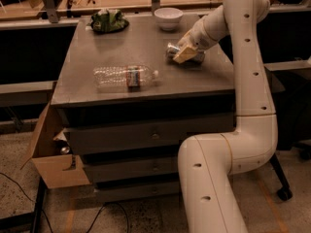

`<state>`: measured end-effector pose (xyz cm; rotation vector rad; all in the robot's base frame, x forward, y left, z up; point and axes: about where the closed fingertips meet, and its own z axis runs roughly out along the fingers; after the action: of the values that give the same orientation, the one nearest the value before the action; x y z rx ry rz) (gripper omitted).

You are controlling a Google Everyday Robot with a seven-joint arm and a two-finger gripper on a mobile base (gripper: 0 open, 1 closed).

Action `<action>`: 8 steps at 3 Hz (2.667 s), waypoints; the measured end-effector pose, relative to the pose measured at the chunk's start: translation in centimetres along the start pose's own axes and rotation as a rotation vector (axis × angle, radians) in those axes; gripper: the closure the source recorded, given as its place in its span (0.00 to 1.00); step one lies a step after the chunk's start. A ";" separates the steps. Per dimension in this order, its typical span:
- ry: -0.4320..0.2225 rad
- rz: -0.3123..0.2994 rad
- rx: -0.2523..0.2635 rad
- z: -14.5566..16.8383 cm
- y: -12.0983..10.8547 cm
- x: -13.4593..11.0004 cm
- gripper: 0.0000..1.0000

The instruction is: Move redbull can near white bowl

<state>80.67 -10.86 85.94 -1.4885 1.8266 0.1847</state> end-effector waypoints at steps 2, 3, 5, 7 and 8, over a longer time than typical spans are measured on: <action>0.229 -0.318 0.043 -5.3 0.6 -9.3 1.00; 0.348 -0.496 -0.001 -6.6 0.9 -12.0 1.00; 0.438 -0.616 -0.120 -6.8 1.6 -10.0 1.00; 0.461 -0.661 -0.061 -7.4 1.6 -7.2 1.00; 0.411 -0.664 -0.044 -8.1 3.1 -8.2 1.00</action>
Offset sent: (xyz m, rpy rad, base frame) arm -0.0904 0.0367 0.1484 -0.8564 0.0023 0.3831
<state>74.50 -7.92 95.69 -2.1946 1.5141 -0.4360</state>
